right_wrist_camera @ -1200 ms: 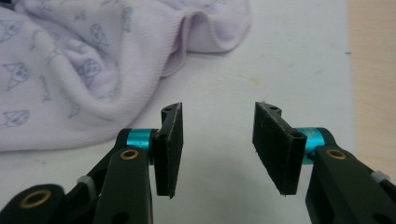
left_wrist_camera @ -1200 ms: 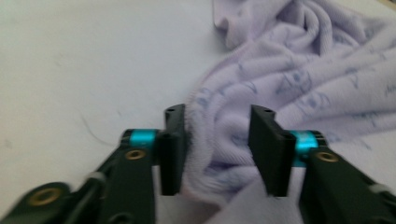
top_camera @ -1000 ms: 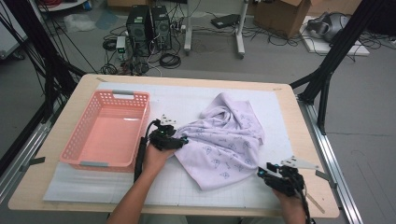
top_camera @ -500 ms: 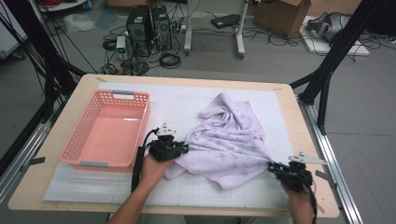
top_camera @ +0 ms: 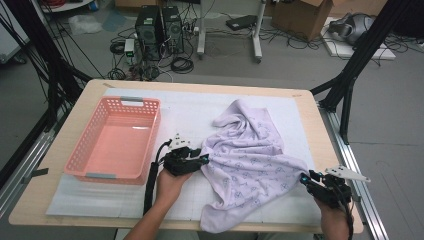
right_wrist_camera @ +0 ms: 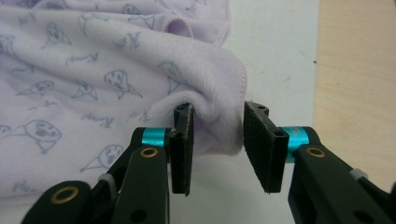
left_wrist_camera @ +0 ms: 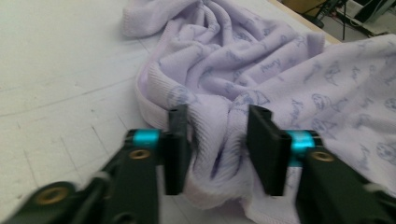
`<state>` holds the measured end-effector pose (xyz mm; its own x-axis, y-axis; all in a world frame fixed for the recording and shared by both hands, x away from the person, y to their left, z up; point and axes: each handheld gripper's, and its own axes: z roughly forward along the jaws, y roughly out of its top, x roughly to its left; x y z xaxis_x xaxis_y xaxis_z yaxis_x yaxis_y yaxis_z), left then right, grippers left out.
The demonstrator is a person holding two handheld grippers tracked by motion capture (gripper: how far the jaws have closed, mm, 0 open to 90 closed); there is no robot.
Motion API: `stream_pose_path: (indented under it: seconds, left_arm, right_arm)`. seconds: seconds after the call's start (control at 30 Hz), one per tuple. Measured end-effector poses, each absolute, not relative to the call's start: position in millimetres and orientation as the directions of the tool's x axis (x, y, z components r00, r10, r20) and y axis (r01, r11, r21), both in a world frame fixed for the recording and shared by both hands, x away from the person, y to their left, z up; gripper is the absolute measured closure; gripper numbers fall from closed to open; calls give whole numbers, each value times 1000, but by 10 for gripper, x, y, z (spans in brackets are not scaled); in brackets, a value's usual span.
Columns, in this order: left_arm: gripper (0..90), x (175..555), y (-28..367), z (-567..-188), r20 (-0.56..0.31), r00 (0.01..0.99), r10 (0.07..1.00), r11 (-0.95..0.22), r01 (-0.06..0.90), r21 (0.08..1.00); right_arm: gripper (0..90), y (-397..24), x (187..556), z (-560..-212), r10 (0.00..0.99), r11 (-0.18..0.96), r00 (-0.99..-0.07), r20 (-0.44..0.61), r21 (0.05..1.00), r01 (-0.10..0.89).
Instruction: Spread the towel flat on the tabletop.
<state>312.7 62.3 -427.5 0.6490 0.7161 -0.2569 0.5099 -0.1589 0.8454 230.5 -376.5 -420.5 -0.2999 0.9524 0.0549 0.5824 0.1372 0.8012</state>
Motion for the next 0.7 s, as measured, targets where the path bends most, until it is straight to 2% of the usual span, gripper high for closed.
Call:
stream_pose_path:
  seconds: [0.07, 0.1, 0.2, 0.33, 0.53, 0.6, 0.67, 0.7]
  left_arm:
    - [448, 3064, 647, -4265, -262, 657, 707, -167, 514, 841]
    - [436, 3024, 661, -4264, -261, 665, 700, -168, 508, 845]
    - [422, 2952, 682, -4271, -245, 682, 689, -187, 494, 849]
    - [448, 2868, 650, -4319, -282, 740, 611, -194, 485, 853]
    - [364, 2826, 308, -4415, -287, 767, 573, -270, 508, 818]
    - [368, 2821, 245, -4432, -287, 763, 580, -281, 518, 808]
    - [367, 2818, 127, -4464, -252, 772, 583, -330, 509, 795]
    - [364, 2790, 30, -4480, -207, 785, 585, -373, 486, 790]
  right_arm:
    - [630, -3815, 2252, -4181, 954, 127, -293, 61, 806, 579]
    - [629, -3847, 2220, -4175, 957, 119, -283, 62, 806, 579]
    - [608, -3922, 2156, -4180, 961, 103, -267, 72, 803, 588]
    - [593, -4006, 1998, -4225, 949, 103, -297, 105, 789, 606]
    - [585, -3840, 1983, -4276, 927, 127, -353, 129, 776, 617]
    - [577, -3777, 1997, -4289, 919, 144, -372, 127, 772, 619]
    - [572, -3725, 1996, -4293, 915, 153, -384, 125, 773, 616]
    - [570, -3707, 1992, -4293, 913, 161, -389, 119, 771, 616]
